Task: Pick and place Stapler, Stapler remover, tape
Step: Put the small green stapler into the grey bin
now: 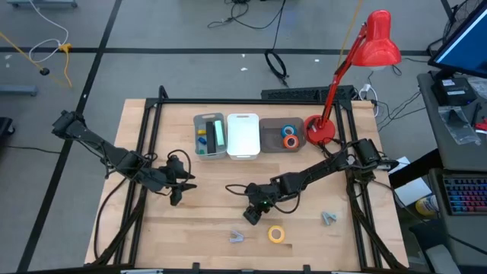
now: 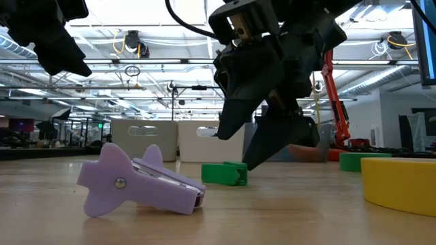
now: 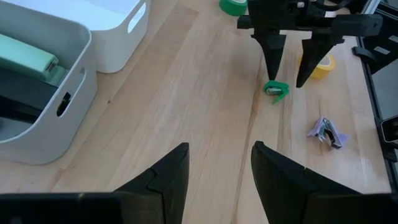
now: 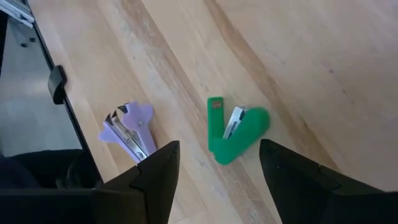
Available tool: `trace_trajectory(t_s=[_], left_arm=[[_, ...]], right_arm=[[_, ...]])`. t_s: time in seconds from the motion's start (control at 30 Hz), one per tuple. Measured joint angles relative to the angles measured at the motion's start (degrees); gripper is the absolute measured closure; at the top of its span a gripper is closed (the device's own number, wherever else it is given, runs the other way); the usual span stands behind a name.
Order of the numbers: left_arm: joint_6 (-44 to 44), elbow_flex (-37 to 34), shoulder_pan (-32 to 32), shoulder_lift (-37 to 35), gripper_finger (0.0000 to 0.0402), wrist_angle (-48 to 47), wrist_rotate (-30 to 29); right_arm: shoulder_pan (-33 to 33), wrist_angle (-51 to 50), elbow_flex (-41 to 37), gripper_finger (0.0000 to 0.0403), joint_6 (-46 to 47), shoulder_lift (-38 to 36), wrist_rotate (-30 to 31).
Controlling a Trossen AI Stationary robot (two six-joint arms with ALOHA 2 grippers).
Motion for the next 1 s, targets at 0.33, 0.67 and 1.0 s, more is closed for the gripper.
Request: trace_trajectory(t_s=[0.33,0.67,1.0], left_arm=[[0.1,0.0,0.0,0.0,0.0229,0.0,-0.3],[-0.2,0.0,0.0,0.0,0.0229,0.5,-1.6],[-0.2,0.0,0.0,0.0,0.0229,0.5,-1.7]], right_arm=[[-0.3,-2.4,0.0,0.0188,0.6,0.0,4.7],[-0.4,-6.1,0.2,0.0188,0.6,-0.1,6.3],[-0.8,-2.9,0.1,0.0188,0.7,0.0,6.0]])
